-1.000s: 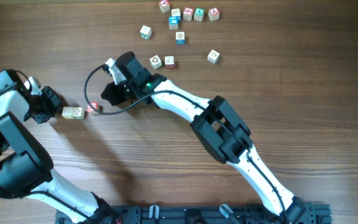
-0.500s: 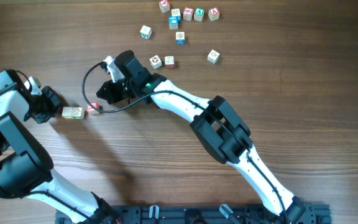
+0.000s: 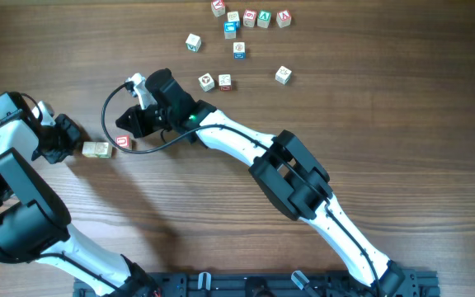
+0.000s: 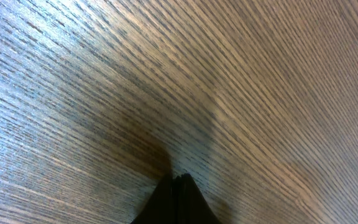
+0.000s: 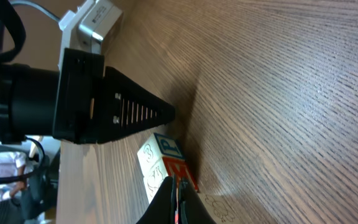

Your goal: Form a horizontal line

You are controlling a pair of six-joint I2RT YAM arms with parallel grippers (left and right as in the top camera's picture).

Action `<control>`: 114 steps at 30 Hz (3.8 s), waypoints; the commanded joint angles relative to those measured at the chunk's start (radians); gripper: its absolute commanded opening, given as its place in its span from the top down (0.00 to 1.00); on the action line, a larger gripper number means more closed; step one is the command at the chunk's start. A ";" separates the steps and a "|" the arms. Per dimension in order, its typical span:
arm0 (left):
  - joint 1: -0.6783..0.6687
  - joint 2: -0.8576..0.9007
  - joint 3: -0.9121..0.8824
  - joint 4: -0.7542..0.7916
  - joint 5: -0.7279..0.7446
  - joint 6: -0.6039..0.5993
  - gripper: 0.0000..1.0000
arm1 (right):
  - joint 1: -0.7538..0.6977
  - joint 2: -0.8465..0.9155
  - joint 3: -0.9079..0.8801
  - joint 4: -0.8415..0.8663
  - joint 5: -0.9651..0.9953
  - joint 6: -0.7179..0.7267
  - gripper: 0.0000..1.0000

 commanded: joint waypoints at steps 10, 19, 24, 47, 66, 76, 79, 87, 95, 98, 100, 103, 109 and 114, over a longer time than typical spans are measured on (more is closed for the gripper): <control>0.001 -0.013 -0.009 0.003 0.010 -0.006 0.96 | 0.000 0.041 -0.006 0.012 0.097 0.027 0.95; 0.001 -0.013 -0.009 0.003 0.017 -0.006 0.96 | 0.000 0.062 -0.004 0.069 0.100 0.056 0.95; 0.001 -0.013 -0.009 0.003 0.017 -0.006 0.96 | 0.000 0.063 -0.004 0.051 0.100 0.056 0.95; 0.001 -0.013 -0.009 0.003 0.017 -0.006 0.96 | 0.045 0.073 -0.004 -0.008 0.061 0.056 0.95; 0.001 -0.013 -0.009 0.003 0.017 -0.006 0.96 | 0.048 0.073 -0.004 -0.010 0.023 0.053 0.95; 0.001 -0.013 -0.009 0.003 0.017 -0.006 0.96 | 0.026 0.072 0.021 0.030 0.068 0.018 0.96; 0.001 -0.013 -0.009 0.003 0.017 -0.006 0.96 | 0.009 0.072 0.021 0.016 0.071 0.024 0.95; 0.001 -0.013 -0.009 0.003 0.017 -0.006 0.96 | -0.021 0.072 0.021 -0.024 0.093 0.056 0.95; 0.001 -0.013 -0.009 0.004 0.017 -0.006 0.96 | -0.005 0.072 0.021 -0.097 0.047 0.075 0.95; 0.001 -0.013 -0.009 0.003 0.017 -0.006 0.96 | 0.006 0.072 0.021 -0.122 0.046 0.080 0.96; 0.001 -0.013 -0.009 0.004 0.017 -0.006 0.96 | 0.011 0.072 0.021 -0.134 0.046 0.080 0.95; 0.001 -0.013 -0.009 0.003 0.017 -0.006 0.96 | 0.013 0.072 0.021 -0.148 0.046 0.083 0.95; 0.001 -0.013 -0.009 0.003 0.018 -0.006 0.96 | 0.013 0.072 0.021 -0.186 0.047 0.110 0.95; 0.001 -0.013 -0.009 0.003 0.029 -0.006 0.96 | 0.013 0.072 0.021 -0.214 0.059 0.162 0.95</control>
